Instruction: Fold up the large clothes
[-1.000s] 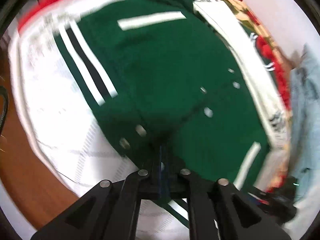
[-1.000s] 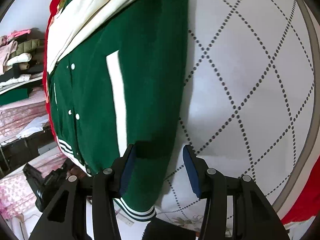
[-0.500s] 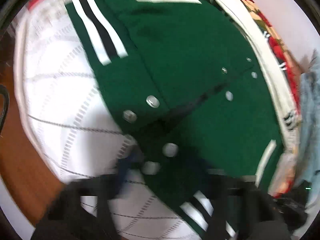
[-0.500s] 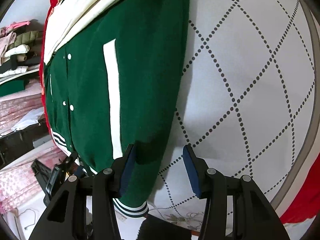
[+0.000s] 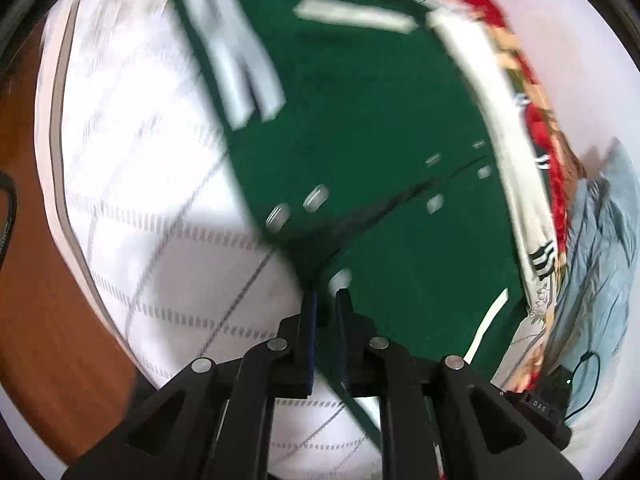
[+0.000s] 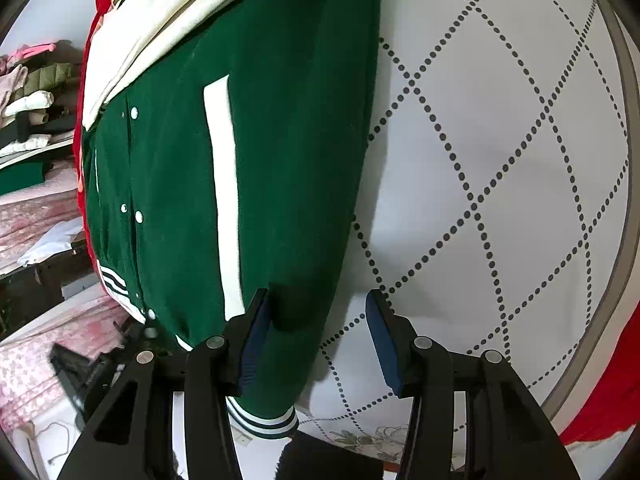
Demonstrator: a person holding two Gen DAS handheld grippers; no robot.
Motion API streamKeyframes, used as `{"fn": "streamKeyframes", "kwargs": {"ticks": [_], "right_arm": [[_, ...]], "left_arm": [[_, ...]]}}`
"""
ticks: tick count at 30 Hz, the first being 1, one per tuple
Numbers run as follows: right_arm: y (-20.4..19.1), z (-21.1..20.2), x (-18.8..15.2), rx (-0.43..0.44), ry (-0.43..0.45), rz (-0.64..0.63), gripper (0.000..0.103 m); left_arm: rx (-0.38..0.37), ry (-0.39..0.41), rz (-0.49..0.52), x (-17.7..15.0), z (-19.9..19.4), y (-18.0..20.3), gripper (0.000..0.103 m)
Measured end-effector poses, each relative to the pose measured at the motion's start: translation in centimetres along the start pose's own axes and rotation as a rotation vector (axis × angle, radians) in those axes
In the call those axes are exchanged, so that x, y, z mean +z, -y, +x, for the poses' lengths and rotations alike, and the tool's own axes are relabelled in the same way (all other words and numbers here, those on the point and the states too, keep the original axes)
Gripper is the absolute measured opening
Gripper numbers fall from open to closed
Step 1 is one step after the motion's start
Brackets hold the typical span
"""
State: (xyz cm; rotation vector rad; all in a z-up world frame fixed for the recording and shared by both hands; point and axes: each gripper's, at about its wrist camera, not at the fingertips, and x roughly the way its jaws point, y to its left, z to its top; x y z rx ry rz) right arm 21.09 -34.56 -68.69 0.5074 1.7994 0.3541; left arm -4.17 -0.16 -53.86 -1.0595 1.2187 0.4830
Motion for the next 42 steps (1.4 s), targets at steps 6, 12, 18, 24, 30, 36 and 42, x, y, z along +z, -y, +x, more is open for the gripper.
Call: {"fn": "streamKeyframes", "kwargs": {"ticks": [6, 12, 18, 24, 30, 36, 42], "right_arm": [[-0.6, 0.2, -0.3, -0.012, 0.001, -0.007, 0.051], [-1.0, 0.7, -0.5, -0.037, 0.005, -0.014, 0.051], [-2.0, 0.9, -0.9, -0.054, 0.011, -0.029, 0.051], [-2.6, 0.9, -0.9, -0.051, 0.009, -0.041, 0.051], [-3.1, 1.5, -1.1, -0.047, -0.003, -0.045, 0.051], [-3.2, 1.8, -1.0, -0.062, -0.006, -0.060, 0.051], [-3.5, 1.6, -0.9, -0.042, -0.002, -0.057, 0.051]], "left_arm": [[-0.157, -0.065, -0.124, -0.5, 2.3, -2.1, 0.049], [-0.060, 0.040, -0.005, -1.2, 1.4, 0.3, 0.043], [0.037, 0.180, 0.104, -1.4, -0.4, 2.4, 0.004], [0.064, 0.277, 0.163, -0.7, -3.1, 3.5, 0.003], [0.049, 0.278, 0.182, 0.6, -3.8, 3.9, 0.003], [0.097, 0.287, 0.296, 0.0, -5.2, 5.0, 0.003], [0.154, 0.217, 0.198, 3.5, 0.5, 1.5, 0.003]]}}
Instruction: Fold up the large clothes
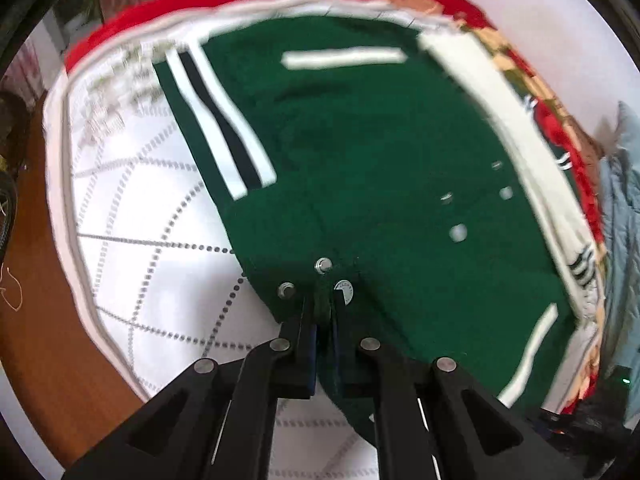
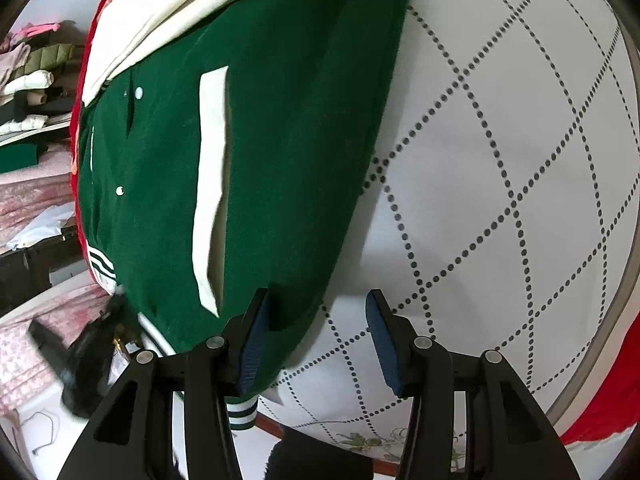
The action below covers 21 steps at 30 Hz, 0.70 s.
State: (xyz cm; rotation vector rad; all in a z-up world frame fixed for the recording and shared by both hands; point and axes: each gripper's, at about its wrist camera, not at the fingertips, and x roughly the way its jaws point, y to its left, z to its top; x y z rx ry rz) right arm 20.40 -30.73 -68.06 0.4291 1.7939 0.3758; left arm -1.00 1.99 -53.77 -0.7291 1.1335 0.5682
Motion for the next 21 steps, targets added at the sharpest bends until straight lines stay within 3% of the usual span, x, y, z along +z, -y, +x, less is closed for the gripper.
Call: {"fn": "streamKeyframes", "kwargs": {"ticks": [5, 8, 9, 11, 12, 13, 17, 21], "right_arm": [[0.1, -0.6, 0.1, -0.015, 0.006, -0.030, 0.051], [1.1, -1.3, 0.3, 0.027, 0.032, -0.011, 0.051], [1.6, -1.6, 0.3, 0.046, 0.047, 0.007, 0.053], [2.8, -2.3, 0.8, 0.089, 0.067, 0.047, 0.055], [3.3, -2.5, 0.9, 0.100, 0.073, 0.064, 0.055], [3.6, -2.8, 1.1, 0.106, 0.078, 0.077, 0.055], [4.1, -3.7, 2.6, 0.097, 0.100, 0.077, 0.055], [3.7, -4.5, 3.6, 0.043, 0.127, 0.035, 0.055]], "left_arm": [[0.049, -0.086, 0.054, -0.5, 0.5, 1.0, 0.007], [0.090, -0.118, 0.087, -0.9, -0.7, 2.0, 0.009], [0.096, -0.097, 0.118, -1.1, -1.5, 2.7, 0.017], [0.103, -0.066, 0.164, -1.1, -2.4, 3.8, 0.052], [0.109, -0.042, 0.191, -1.2, -3.0, 4.5, 0.084], [0.128, -0.002, 0.231, -1.4, -3.4, 5.7, 0.095], [0.273, 0.059, 0.394, -2.1, -2.1, 9.7, 0.095], [0.315, 0.057, 0.511, -3.4, 1.3, 13.1, 0.095]]}}
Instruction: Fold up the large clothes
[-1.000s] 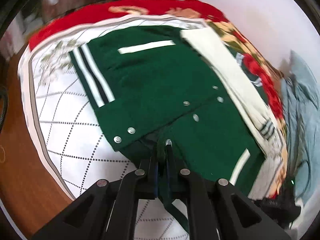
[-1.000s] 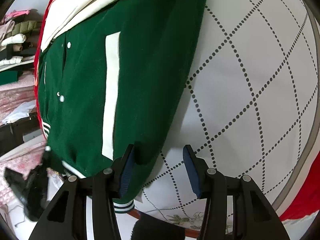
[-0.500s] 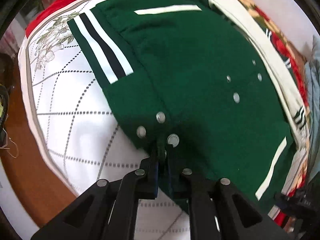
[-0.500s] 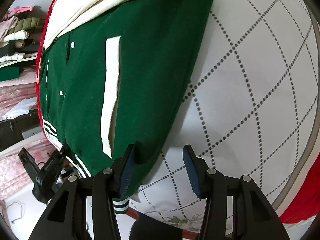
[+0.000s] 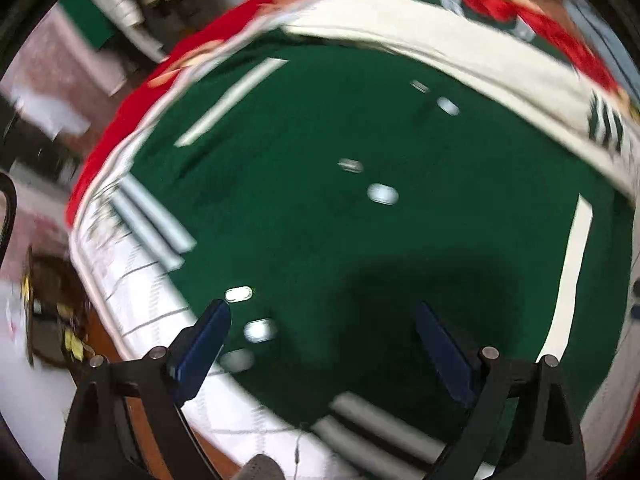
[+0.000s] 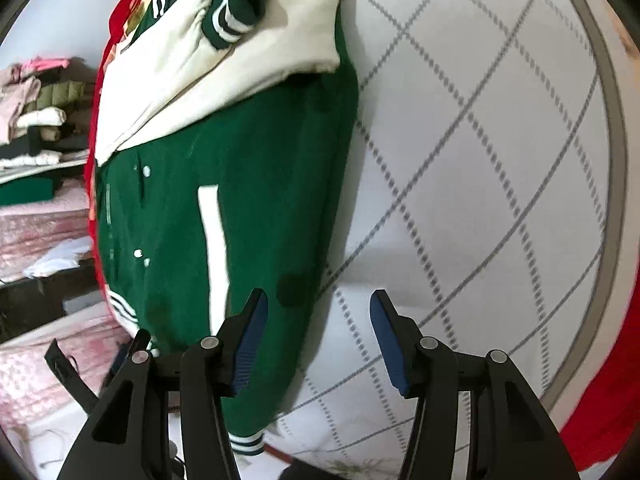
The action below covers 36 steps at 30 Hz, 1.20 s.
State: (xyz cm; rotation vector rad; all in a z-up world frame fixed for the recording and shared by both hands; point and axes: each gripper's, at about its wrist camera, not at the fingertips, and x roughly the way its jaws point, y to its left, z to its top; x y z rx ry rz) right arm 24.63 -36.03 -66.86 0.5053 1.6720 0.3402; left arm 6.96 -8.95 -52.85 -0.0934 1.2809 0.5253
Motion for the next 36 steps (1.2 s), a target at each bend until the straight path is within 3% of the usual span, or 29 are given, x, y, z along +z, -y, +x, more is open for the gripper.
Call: {"fn": "streamKeyframes", "kwargs": {"ticks": [4, 6, 11, 14, 18, 20, 23, 27, 31, 36], "right_arm": [[0.9, -0.6, 0.5, -0.019, -0.001, -0.008, 0.055], [1.9, -1.0, 0.9, -0.015, -0.005, -0.003, 0.055], [3.5, -1.5, 1.4, -0.002, -0.010, 0.013, 0.055], [4.7, -1.9, 1.7, 0.007, -0.011, 0.036, 0.055], [5.8, -3.0, 1.4, 0.020, -0.010, 0.059, 0.055], [6.7, -3.7, 1.0, 0.019, -0.011, 0.074, 0.055], [8.3, -4.7, 0.2, 0.013, -0.019, 0.107, 0.055], [10.7, -6.0, -0.8, -0.015, -0.021, 0.147, 0.055], [12.6, -6.5, -1.1, -0.032, -0.015, 0.177, 0.055], [13.2, -6.9, -0.4, -0.025, -0.002, 0.188, 0.055]], "left_arm": [[0.057, -0.044, 0.111, 0.2, 3.8, 4.0, 0.098], [0.069, -0.039, 0.094, 0.7, 4.3, 3.9, 0.103], [-0.035, -0.085, 0.009, 1.8, 5.4, 2.6, 0.103], [-0.002, -0.115, 0.039, 2.3, 4.6, 2.9, 0.103], [0.149, -0.008, 0.182, 1.2, -1.4, 5.4, 0.103], [0.221, 0.035, 0.293, -1.0, -5.0, 8.0, 0.103], [0.305, 0.035, 0.477, -5.1, -7.3, 12.4, 0.103], [0.356, 0.088, 0.655, -9.6, -7.3, 17.7, 0.103], [0.454, 0.117, 0.758, -10.8, -4.8, 20.7, 0.103], [0.387, 0.139, 0.736, -10.6, -7.1, 21.5, 0.103]]}}
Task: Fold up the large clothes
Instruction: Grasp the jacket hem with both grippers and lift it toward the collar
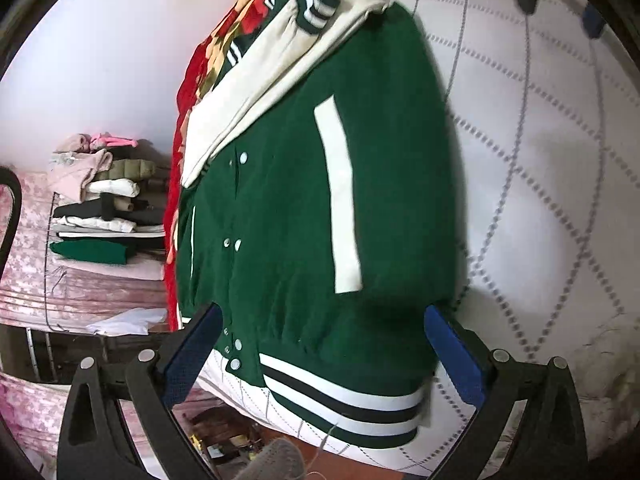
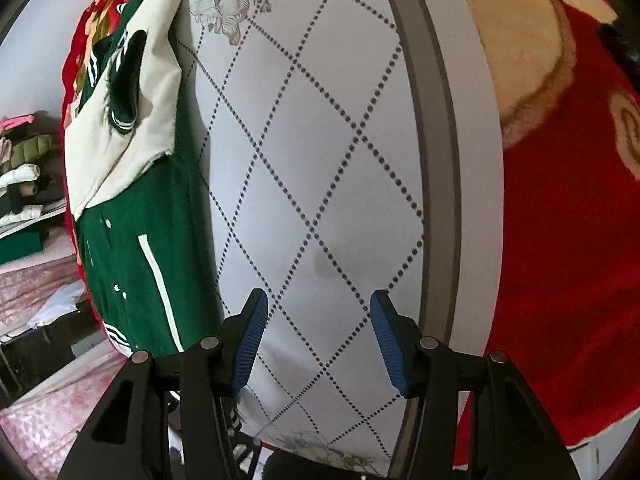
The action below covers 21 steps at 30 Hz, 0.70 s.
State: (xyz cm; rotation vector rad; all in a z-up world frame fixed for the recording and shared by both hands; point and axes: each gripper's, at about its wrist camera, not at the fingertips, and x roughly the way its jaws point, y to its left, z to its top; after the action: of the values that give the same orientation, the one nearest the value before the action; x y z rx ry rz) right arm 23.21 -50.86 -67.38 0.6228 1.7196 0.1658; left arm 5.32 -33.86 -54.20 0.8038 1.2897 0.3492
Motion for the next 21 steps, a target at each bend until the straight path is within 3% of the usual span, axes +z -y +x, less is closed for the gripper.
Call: {"fn": "streamKeyframes", "kwargs": {"ticks": [3, 7, 10, 14, 15, 16, 17, 19, 21], "right_arm": [[0.0, 0.0, 0.4, 0.006, 0.000, 0.003, 0.055], [-0.5, 0.7, 0.7, 0.010, -0.001, 0.007, 0.055], [-1.4, 1.5, 1.6, 0.020, 0.002, -0.008, 0.055], [-3.2, 2.7, 4.0, 0.120, 0.029, -0.042, 0.055], [-3.8, 2.9, 4.8, 0.168, 0.041, -0.048, 0.056], [-4.5, 3.2, 5.7, 0.232, 0.052, -0.054, 0.057], [-5.1, 3.4, 6.4, 0.284, 0.058, -0.054, 0.063], [-6.2, 4.3, 8.2, 0.443, 0.068, -0.031, 0.073], [-7.0, 5.2, 9.7, 0.551, 0.062, -0.001, 0.074]], "left_arm": [[-0.007, -0.002, 0.040, -0.3, 0.2, 1.4, 0.103], [0.050, -0.048, 0.089, -0.4, 4.6, 2.5, 0.103], [0.050, -0.070, -0.016, 0.4, 6.2, -0.4, 0.103], [0.067, -0.097, -0.114, 0.9, 7.6, -3.9, 0.102], [0.046, -0.096, -0.146, 1.0, 7.4, -4.6, 0.093], [0.013, -0.094, -0.174, 1.0, 7.2, -5.3, 0.074], [-0.019, -0.087, -0.198, 1.0, 6.9, -5.9, 0.063], [-0.095, -0.071, -0.231, 1.1, 6.1, -6.6, 0.026], [-0.111, -0.059, -0.244, 1.3, 5.6, -7.0, 0.021]]}}
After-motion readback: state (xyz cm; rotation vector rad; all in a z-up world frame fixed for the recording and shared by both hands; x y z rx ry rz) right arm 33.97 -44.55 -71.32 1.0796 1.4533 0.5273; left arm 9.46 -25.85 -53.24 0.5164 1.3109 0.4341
